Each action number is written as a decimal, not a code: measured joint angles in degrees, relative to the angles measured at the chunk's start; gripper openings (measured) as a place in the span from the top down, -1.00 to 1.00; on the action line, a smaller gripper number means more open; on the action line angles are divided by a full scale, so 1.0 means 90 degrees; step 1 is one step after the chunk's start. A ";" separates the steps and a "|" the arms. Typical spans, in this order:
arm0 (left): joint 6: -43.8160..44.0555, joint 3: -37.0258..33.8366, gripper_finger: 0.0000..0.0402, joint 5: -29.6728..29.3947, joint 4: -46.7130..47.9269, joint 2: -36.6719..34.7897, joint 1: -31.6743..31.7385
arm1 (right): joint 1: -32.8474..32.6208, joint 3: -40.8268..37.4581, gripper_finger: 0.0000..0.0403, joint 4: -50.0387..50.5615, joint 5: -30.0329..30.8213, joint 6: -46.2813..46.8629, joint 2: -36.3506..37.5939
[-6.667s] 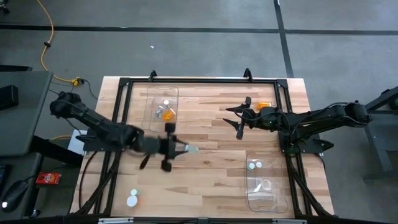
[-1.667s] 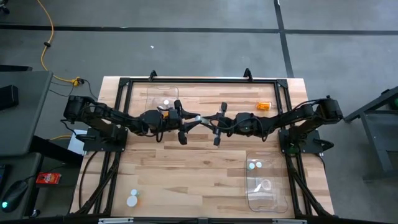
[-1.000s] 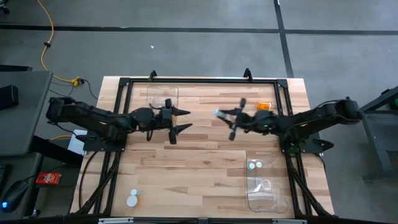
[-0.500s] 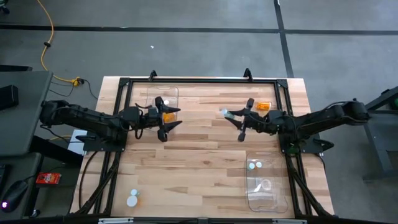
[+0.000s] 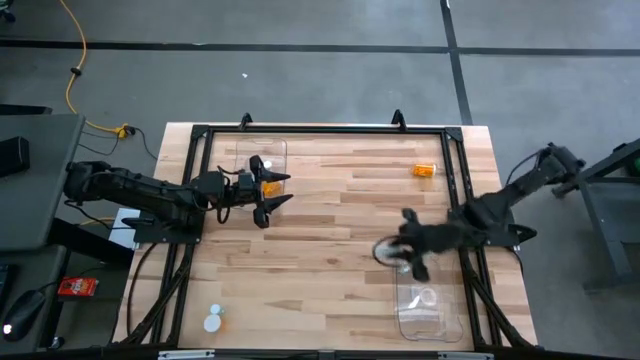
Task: Pick and place medicine bottles into bin by pill shape (circle, oval)
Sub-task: Put the blue tablet bottle into the right transparent bin
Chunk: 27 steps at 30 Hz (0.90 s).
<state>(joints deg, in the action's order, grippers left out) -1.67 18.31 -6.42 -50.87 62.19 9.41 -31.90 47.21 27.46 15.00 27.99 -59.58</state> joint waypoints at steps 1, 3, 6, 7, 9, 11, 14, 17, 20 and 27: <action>-0.0001 0.0000 -0.22 0.0000 0.0000 0.0000 0.0000 | -0.0295 0.0015 0.56 0.0215 0.0000 0.0598 0.0003; 0.0004 0.0000 -0.22 0.0001 0.0000 0.0000 0.0000 | -0.0852 -0.0040 0.56 0.0478 0.0000 0.1710 -0.0004; 0.0067 0.0000 -0.22 -0.0004 0.0000 0.0002 0.0000 | -0.1557 -0.0259 0.56 0.0632 0.0000 0.3154 -0.0027; 0.0067 0.0000 -0.22 -0.0005 0.0002 0.0004 0.0000 | -0.1753 -0.0369 0.56 0.0660 -0.0004 0.3550 -0.0040; 0.0070 0.0000 -0.22 -0.0005 0.0002 0.0005 0.0000 | -0.2056 -0.0612 0.56 0.0691 0.0004 0.4285 -0.0040; 0.0101 0.0000 -0.22 -0.0006 0.0002 0.0005 0.0000 | -0.2254 -0.0882 0.56 0.0677 0.0001 0.4950 -0.0040; 0.0111 0.0000 -0.22 -0.0007 0.0002 0.0005 0.0000 | -0.2407 -0.1289 0.56 0.0567 -0.0086 0.5717 -0.0040; 0.0111 0.0000 -0.22 -0.0008 0.0002 0.0005 0.0000 | -0.2409 -0.1694 0.56 0.0086 -0.0340 0.6000 -0.0040; 0.0111 0.0000 -0.22 -0.0010 0.0002 0.0005 0.0000 | -0.2397 -0.2037 0.56 -0.0485 -0.0367 0.6016 -0.0040; 0.0111 0.0002 -0.22 -0.0015 0.0002 0.0005 0.0000 | -0.2361 -0.2310 0.56 -0.0741 -0.0404 0.6014 -0.0040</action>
<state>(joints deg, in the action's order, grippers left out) -0.67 18.33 -6.55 -50.85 62.24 9.41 -53.15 26.42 20.79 11.36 82.11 -59.94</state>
